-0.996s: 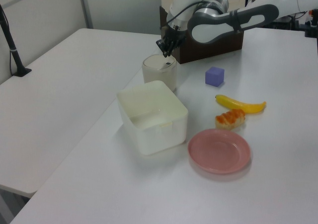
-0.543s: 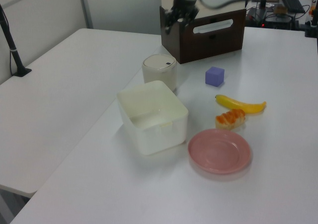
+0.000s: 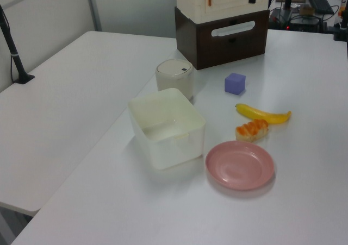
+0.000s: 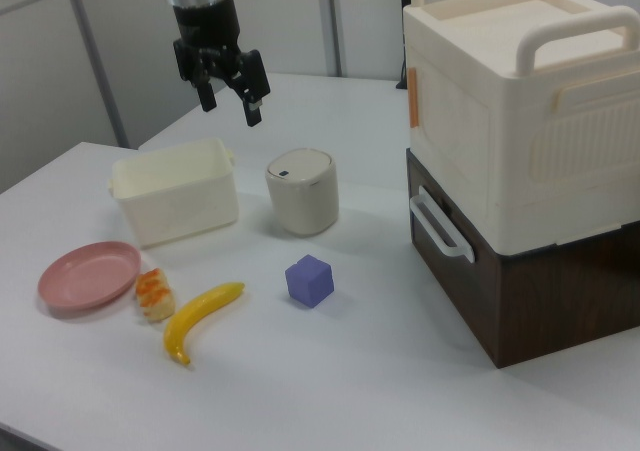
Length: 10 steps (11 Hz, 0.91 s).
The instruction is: Close the trash can
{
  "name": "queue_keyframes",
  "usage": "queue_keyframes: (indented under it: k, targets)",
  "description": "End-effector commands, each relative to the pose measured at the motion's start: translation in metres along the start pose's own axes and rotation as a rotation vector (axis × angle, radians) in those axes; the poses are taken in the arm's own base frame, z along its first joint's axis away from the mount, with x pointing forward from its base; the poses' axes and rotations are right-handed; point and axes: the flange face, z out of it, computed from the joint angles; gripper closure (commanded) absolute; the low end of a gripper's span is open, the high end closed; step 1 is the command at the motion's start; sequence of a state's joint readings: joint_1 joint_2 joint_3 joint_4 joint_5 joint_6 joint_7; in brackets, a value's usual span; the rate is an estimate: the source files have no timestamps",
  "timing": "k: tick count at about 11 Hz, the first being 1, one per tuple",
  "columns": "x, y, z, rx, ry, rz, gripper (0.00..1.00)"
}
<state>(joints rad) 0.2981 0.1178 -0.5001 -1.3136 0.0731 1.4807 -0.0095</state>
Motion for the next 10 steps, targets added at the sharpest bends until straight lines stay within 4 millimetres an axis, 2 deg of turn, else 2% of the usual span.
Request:
queue_keyframes:
  k: [1,2,3,8,10]
  targets:
    - [-0.023,-0.011,0.019,0.088,-0.036,-0.073,0.00]
    - [-0.017,-0.036,0.038,0.091,-0.011,-0.074,0.00]
    - [-0.014,-0.047,0.047,0.088,0.011,-0.012,0.00]
    - [-0.012,-0.049,0.050,0.083,0.017,0.003,0.00]
    - [-0.010,-0.047,0.041,0.081,0.034,0.007,0.00]
